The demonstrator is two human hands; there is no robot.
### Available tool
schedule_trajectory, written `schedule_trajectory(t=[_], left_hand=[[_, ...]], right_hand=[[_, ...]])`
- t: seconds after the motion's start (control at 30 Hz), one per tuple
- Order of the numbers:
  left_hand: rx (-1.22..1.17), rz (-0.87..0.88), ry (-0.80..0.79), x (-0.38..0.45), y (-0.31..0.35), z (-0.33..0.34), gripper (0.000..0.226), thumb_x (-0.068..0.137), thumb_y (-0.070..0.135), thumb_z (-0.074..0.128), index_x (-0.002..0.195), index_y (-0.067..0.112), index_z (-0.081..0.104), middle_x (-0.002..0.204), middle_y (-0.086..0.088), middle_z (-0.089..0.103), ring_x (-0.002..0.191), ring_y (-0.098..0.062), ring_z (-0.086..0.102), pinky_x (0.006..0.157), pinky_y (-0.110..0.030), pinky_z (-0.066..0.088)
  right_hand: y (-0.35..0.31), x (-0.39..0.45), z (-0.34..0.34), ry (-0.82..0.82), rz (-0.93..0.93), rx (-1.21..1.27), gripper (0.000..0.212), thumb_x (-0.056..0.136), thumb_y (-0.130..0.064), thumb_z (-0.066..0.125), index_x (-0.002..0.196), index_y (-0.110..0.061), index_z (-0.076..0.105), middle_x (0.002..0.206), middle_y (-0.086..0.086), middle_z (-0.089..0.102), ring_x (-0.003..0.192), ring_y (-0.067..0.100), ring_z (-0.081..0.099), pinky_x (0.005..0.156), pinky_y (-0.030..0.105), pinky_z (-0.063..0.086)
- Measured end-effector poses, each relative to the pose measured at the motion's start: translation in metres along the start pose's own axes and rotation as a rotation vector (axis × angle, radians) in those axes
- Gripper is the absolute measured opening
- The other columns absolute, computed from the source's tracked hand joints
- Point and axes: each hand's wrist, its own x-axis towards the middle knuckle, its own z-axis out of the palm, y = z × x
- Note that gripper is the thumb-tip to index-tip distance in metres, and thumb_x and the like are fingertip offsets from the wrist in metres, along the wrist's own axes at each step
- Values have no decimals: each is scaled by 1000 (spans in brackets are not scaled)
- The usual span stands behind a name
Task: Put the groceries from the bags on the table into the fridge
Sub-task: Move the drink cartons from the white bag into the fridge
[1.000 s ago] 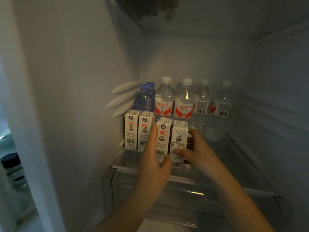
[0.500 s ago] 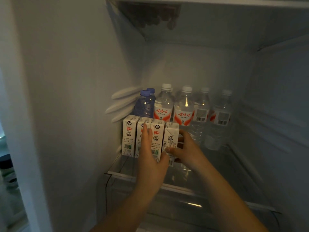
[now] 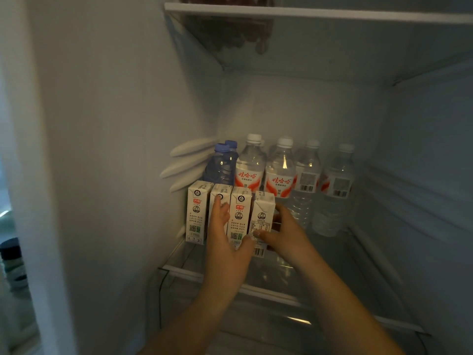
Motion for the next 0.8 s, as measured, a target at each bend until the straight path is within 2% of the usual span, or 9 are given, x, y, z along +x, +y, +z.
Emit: schedule_trajectory(t=[0.1,0.17,0.27,0.33,0.4,0.47,0.63,0.73,0.8], left_hand=[[78,-1,-114,-6,4,-13,76,83,-6,60,126,45,24,124,21,40,99,35,36,78,1,42],[163,12,-186,-11,9,-24,74,84,-3,62,125,46,25,123,22,41,102,31,37,89,-5,41],[307,62,-273,-21,17,-39,75,83,4,66,126,48,23,131,17,42,116,13,38,99,-7,29],[377,123,-310,-29,23,-49,73,83,10,67,134,43,25,135,13,43,125,2,36,101,-11,26],[461,205,-362,-38,29,-57,69,84,13,67,140,31,32,138,7,44,129,-6,35,109,-25,28],[528,263,-425,-50,34,-64,67,84,16,67,142,27,34,141,5,42,132,-10,32,111,-31,27],[542,356,-613,-100,35,-87,66,85,23,66,142,29,34,142,5,40,134,-10,28,109,-23,21],[584,399,-733,-139,25,-106,65,84,25,66,142,26,36,142,1,43,135,-16,31,108,-23,20],[595,413,-814,-170,20,-120,64,85,26,65,142,25,36,142,0,44,135,-19,33,109,-28,21]], right_hand=[[-4,-11,-3,27,-25,-58,78,75,-12,75,140,-23,32,122,-7,53,120,15,49,94,34,45],[-9,-23,-6,70,-47,-104,81,75,-16,76,141,-25,30,135,-2,47,126,16,43,97,31,38],[-17,-50,-14,146,-112,-189,74,78,-14,73,141,-25,35,140,-2,44,130,14,40,98,27,34],[-22,-72,-18,209,-145,-260,70,79,-16,72,139,-27,38,141,-2,43,128,10,39,99,24,32],[-26,-96,-20,271,-194,-337,65,79,-17,72,136,-27,44,137,-1,45,121,5,40,97,16,28],[-27,-122,-19,330,-218,-423,63,77,-17,74,134,-26,47,134,1,48,119,5,42,97,13,27],[-19,-208,-2,443,-203,-543,60,73,-15,77,128,-19,54,126,3,53,110,-2,42,92,-3,22],[-9,-269,18,481,-70,-590,59,73,-20,77,128,-20,54,129,2,52,116,12,49,93,3,25],[-2,-314,35,479,42,-605,59,75,-25,76,129,-21,53,131,1,50,118,14,48,92,6,25]])
